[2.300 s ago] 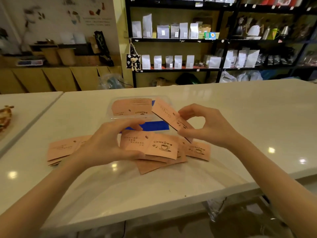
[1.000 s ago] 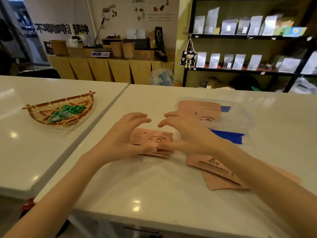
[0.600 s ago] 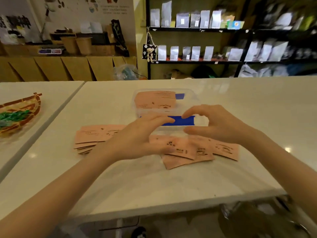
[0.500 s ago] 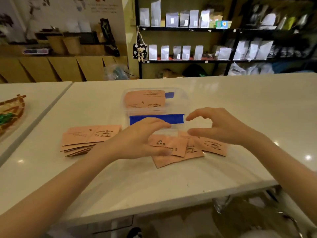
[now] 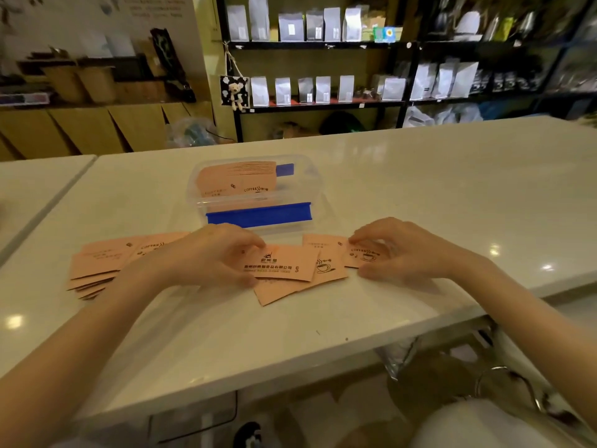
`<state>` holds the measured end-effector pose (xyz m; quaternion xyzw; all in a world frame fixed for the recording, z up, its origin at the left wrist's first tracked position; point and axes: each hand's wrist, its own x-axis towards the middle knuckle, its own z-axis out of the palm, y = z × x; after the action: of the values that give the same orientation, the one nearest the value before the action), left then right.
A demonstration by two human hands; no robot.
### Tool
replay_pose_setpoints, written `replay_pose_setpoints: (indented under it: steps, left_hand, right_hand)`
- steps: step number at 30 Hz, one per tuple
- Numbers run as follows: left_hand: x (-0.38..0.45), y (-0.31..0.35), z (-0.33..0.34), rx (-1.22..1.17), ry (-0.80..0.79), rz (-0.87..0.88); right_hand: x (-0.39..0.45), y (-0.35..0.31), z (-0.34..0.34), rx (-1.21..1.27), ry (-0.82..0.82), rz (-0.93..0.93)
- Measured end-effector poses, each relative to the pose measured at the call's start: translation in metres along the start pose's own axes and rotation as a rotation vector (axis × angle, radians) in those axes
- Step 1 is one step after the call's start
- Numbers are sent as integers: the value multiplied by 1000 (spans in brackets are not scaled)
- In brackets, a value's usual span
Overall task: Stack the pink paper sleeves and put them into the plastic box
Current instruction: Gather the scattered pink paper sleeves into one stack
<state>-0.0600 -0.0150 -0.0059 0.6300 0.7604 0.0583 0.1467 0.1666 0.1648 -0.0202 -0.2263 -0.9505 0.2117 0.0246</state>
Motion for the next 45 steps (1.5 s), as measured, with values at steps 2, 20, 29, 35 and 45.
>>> replay_pose_setpoints:
  steps: [2, 20, 29, 35, 45]
  left_hand:
    - [1, -1, -1, 16, -8, -18]
    - [-12, 1, -16, -84, 269, 73]
    - [-43, -12, -39, -172, 517, 51]
    - [-62, -37, -41, -182, 548, -76]
    - [-89, -88, -31, -247, 547, -302]
  right_hand:
    - [2, 2, 1, -2, 28, 0]
    - [8, -13, -49, -386, 347, -221]
    - [15, -39, -81, -184, 358, -236]
    - [30, -80, -82, 21, 329, -307]
    - [97, -129, -18, 258, 501, -434]
